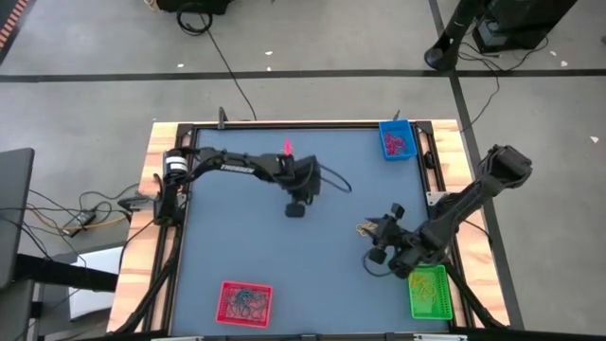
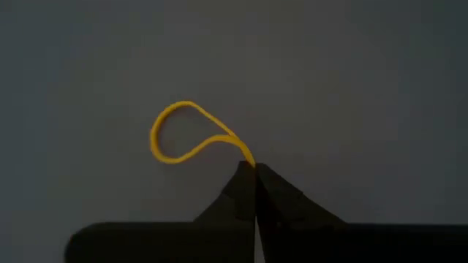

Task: Sort rubber bands into baskets
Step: Put the yellow rubber band into the green bin

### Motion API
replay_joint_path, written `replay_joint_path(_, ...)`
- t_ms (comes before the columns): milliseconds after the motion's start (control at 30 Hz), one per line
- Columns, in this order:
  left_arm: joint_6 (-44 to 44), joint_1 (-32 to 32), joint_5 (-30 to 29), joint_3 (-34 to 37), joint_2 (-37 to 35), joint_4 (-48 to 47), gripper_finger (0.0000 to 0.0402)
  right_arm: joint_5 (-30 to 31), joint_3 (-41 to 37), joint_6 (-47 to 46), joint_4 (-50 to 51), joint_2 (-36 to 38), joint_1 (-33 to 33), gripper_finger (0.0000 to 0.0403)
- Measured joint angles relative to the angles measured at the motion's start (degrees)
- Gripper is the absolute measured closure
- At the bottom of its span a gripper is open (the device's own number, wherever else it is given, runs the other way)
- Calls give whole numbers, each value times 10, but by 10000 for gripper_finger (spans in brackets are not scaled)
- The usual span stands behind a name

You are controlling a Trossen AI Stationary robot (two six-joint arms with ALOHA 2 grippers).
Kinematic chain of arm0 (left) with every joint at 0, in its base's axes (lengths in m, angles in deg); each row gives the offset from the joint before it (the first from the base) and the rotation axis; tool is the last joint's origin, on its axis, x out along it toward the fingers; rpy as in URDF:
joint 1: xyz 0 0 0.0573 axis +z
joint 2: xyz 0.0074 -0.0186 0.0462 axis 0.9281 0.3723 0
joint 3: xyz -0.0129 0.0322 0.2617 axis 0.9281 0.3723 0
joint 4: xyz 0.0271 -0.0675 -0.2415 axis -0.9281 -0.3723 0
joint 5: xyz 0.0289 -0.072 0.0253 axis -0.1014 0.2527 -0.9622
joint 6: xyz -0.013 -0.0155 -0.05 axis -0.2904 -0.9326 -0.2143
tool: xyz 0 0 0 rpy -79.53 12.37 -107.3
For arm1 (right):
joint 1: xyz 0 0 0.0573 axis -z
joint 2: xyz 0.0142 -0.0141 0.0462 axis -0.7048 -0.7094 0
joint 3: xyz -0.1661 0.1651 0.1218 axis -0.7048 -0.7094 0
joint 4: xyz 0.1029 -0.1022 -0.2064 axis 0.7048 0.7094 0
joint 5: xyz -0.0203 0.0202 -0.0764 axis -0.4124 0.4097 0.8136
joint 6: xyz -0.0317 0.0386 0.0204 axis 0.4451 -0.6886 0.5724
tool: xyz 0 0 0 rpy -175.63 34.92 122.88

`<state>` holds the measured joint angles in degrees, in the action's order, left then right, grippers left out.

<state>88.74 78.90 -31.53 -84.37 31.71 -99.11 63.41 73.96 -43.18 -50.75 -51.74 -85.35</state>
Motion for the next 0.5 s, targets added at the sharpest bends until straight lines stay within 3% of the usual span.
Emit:
replay_joint_path(300,51,-82,-14,-53,-2,-2,397,-48,1,306,-276,-69,102,244)
replay_joint_path(500,57,-109,-16,-82,-2,-8,397,-87,1,418,-406,-89,141,243)
